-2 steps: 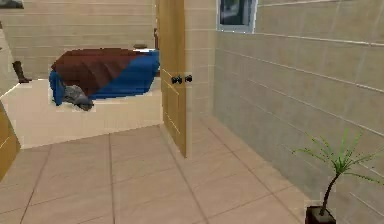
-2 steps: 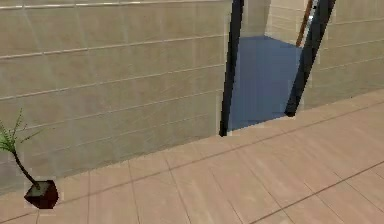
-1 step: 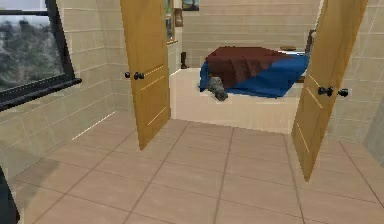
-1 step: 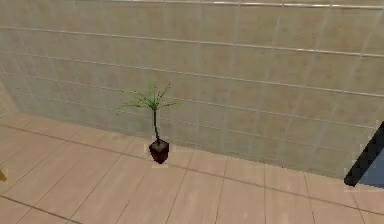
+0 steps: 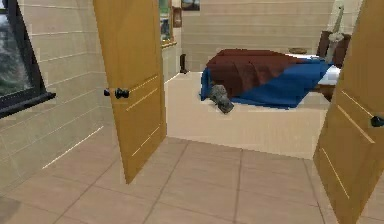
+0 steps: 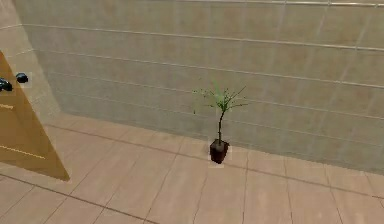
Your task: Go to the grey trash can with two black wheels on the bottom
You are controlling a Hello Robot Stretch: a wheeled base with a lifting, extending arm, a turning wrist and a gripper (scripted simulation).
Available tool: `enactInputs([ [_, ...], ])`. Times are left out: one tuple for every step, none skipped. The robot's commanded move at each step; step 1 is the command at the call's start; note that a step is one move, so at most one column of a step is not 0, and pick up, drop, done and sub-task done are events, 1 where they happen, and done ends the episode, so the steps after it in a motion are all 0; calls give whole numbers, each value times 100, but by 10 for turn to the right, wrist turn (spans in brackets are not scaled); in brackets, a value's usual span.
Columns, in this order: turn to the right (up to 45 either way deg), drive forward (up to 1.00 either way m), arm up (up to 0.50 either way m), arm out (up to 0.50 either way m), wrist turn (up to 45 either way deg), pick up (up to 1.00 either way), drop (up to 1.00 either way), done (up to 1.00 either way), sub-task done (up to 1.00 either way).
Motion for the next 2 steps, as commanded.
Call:
enactInputs([
  [-450,0,0,0,0,0,0,0,0],
  [-240,0,0,0,0,0,0,0,0],
])
